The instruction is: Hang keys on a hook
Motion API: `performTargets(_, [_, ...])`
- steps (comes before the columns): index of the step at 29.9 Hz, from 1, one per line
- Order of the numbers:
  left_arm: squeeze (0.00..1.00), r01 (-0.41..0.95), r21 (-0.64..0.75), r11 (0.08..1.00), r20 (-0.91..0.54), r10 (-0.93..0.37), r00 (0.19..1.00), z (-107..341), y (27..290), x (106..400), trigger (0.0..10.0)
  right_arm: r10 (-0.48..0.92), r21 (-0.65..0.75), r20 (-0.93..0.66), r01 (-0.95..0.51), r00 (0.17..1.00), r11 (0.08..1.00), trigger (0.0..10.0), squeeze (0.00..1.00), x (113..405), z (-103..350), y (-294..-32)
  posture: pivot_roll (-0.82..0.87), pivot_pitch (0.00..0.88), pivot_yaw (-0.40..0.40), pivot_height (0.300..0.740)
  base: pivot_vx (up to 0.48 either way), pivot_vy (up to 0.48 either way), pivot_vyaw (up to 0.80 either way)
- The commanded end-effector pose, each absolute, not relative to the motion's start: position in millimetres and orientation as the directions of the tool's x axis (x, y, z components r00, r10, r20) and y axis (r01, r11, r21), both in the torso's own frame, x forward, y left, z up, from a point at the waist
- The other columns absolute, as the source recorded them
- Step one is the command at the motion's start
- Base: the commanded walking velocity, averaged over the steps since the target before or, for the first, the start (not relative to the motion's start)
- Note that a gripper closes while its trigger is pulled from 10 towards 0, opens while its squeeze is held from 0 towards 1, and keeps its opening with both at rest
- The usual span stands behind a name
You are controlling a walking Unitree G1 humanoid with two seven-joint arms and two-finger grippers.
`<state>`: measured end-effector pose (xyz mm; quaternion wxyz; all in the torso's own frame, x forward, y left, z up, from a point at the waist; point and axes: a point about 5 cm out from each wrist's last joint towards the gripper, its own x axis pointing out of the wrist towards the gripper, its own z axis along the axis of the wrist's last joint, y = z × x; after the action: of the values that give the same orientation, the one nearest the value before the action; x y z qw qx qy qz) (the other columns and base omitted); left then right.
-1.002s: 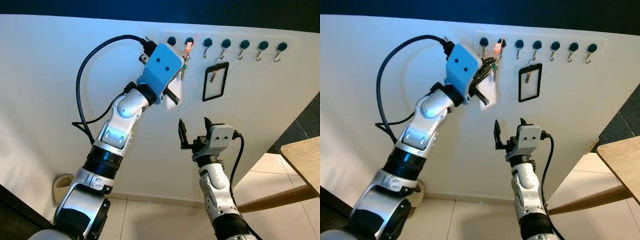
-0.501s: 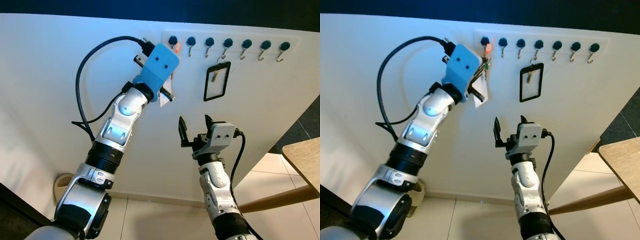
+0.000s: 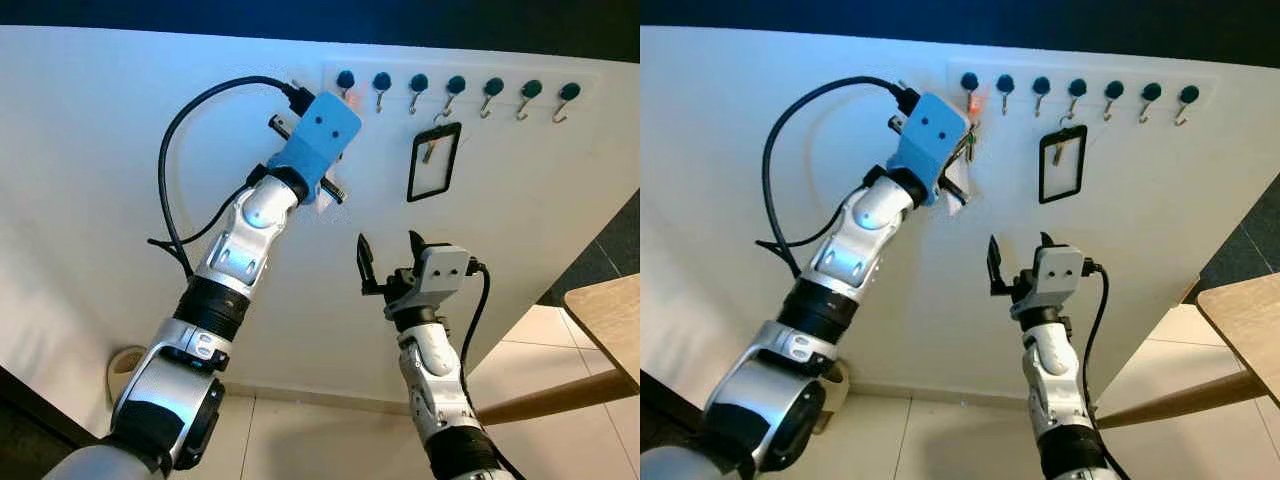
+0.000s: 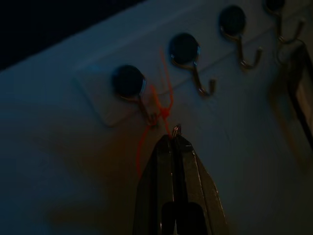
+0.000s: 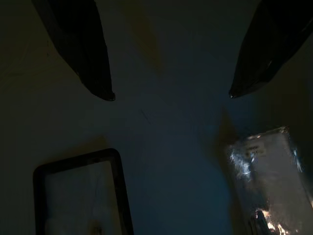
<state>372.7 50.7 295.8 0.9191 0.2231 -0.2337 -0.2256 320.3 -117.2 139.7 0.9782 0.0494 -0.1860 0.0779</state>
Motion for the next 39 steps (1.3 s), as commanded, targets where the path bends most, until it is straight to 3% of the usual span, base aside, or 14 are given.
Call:
performTargets(1, [0.0, 0.283, 0.52, 0.806, 0.365, -0.509, 0.779, 304, 49, 373, 10.0, 0.129, 0.076, 0.374, -0.17, 0.918, 0.983, 10.0, 0.0, 319, 141, -117, 0.02, 0.079, -0.009, 0.74, 0.0, 0.0, 0.0])
performTargets(12, [0.0, 0.254, 0.516, 0.818, 0.405, -0.494, 0.77, 312, 52, 371, 10.0, 0.13, 0.075, 0.374, -0.17, 0.918, 0.983, 10.0, 0.0, 319, 141, -118, 0.02, 0.074, -0.013, 0.74, 0.0, 0.0, 0.0])
performTargets(21, [0.0, 0.346, 0.529, 0.775, 0.335, -0.566, 0.753, 300, 42, 369, 10.0, 0.136, 0.077, 0.367, -0.176, 0.92, 0.981, 10.0, 0.0, 319, 140, -117, 0.02, 0.074, -0.01, 0.74, 0.0, 0.0, 0.0])
performTargets(39, [0.0, 0.315, 0.516, 0.797, 0.263, -0.497, 0.827, 293, 58, 384, 10.0, 0.141, 0.083, 0.36, -0.182, 0.922, 0.98, 10.0, 0.0, 319, 140, -117, 0.02, 0.084, -0.011, 0.74, 0.0, 0.0, 0.0])
